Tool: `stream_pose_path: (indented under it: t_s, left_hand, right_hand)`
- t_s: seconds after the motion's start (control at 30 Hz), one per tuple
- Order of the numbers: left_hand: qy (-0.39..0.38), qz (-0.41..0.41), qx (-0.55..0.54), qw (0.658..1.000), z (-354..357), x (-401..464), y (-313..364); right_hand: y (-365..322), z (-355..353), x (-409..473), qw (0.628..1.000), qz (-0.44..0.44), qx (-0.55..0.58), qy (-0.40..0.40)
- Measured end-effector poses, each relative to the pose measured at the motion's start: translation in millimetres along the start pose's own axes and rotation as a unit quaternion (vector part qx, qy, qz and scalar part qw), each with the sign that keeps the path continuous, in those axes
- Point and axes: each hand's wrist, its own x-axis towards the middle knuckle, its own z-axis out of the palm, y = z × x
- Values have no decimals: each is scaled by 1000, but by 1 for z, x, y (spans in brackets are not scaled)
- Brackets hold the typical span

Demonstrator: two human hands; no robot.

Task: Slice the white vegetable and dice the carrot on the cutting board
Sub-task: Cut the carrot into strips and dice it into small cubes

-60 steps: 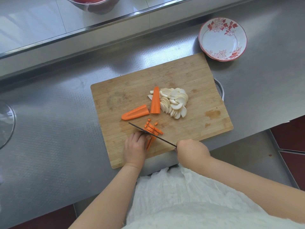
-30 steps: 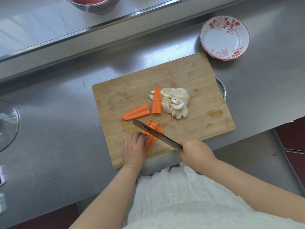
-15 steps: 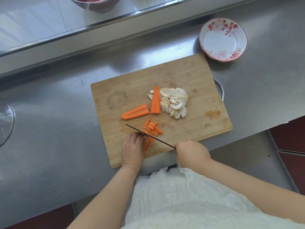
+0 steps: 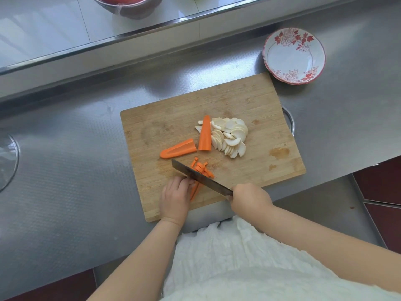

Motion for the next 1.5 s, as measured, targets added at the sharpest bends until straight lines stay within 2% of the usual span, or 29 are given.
stream_pose_path:
  t_s: [0.13, 0.23, 0.43, 0.63, 1.2, 1.37, 1.5]
  left_hand:
    - [-26, -28, -21, 999, -4, -1, 4]
    - [-30, -39, -36, 998, -7, -3, 4]
    - [-19, -31, -24, 999, -7, -6, -2]
    - [-24, -31, -15, 999, -4, -7, -3]
    - [-7, -20, -19, 1000, -5, -7, -1]
    - [-13, -28, -23, 999, -4, -7, -2]
    - [-16, -28, -23, 999, -8, -6, 0]
  right_hand:
    - [7, -14, 5, 997, 13, 70, -36]
    - [9, -17, 5, 997, 2, 75, -37]
    - [6, -4, -12, 998, -41, 34, 32]
    - [1, -7, -27, 995, -82, -23, 56]
    - [-13, 0, -18, 995, -48, -93, 6]
    - [-5, 12, -6, 998, -20, -57, 19]
    - [2, 4, 0, 1000, -2, 26, -5]
